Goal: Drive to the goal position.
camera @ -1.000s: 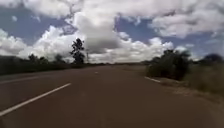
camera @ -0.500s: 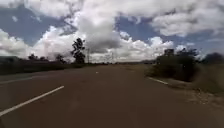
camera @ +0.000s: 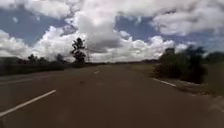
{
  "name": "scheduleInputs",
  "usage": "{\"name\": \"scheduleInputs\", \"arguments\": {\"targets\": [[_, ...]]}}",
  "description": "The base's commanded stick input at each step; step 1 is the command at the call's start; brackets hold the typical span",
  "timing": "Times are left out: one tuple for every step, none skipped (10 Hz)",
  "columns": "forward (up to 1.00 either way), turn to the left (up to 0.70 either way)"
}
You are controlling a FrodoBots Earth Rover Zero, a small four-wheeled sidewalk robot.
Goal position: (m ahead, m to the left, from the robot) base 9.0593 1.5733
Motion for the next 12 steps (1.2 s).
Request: {"name": "scheduleInputs", "arguments": {"targets": [[1.00, 0.00], [1.00, 0.00], [1.00, 0.00], [1.00, 0.00], [1.00, 0.00], [1.00, 0.00], [1.00, 0.00], [1.00, 0.00], [1.00, -0.01], [1.00, -0.22], [1.00, -0.37], [1.00, -0.15]]}}
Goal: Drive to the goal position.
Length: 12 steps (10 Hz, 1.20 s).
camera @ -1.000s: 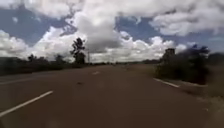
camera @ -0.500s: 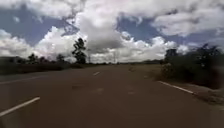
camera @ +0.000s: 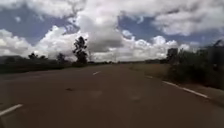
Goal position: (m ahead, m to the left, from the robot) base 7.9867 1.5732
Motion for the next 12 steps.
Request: {"name": "scheduleInputs", "arguments": {"targets": [[1.00, 0.00], [1.00, 0.00], [1.00, 0.00], [1.00, 0.00], [1.00, 0.00], [1.00, 0.00], [1.00, 0.00], [1.00, 0.00], [1.00, 0.00], [1.00, 0.00], [1.00, 0.00], [1.00, 0.00]]}}
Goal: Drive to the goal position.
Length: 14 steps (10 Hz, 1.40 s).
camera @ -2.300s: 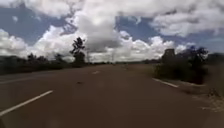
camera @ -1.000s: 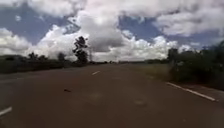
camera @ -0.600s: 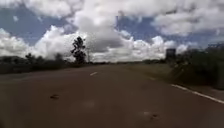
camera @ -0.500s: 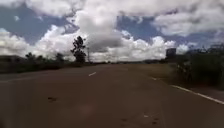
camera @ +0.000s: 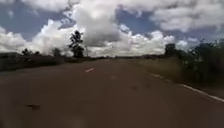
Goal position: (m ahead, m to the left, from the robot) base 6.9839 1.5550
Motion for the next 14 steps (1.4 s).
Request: {"name": "scheduleInputs", "arguments": {"targets": [[1.00, 0.00], [1.00, 0.00], [1.00, 0.00], [1.00, 0.00], [1.00, 0.00], [1.00, 0.00], [1.00, 0.00], [1.00, 0.00], [1.00, 0.00], [1.00, 0.00], [1.00, 0.00], [1.00, 0.00], [1.00, 0.00], [1.00, 0.00]]}}
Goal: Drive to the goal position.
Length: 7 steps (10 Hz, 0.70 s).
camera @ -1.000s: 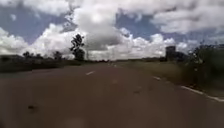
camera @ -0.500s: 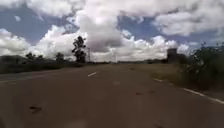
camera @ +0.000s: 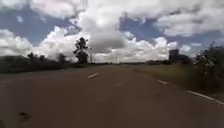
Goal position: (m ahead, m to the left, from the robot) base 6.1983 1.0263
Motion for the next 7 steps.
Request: {"name": "scheduleInputs", "arguments": {"targets": [[1.00, 0.00], [1.00, 0.00], [1.00, 0.00], [1.00, 0.00], [1.00, 0.00], [1.00, 0.00], [1.00, 0.00]]}}
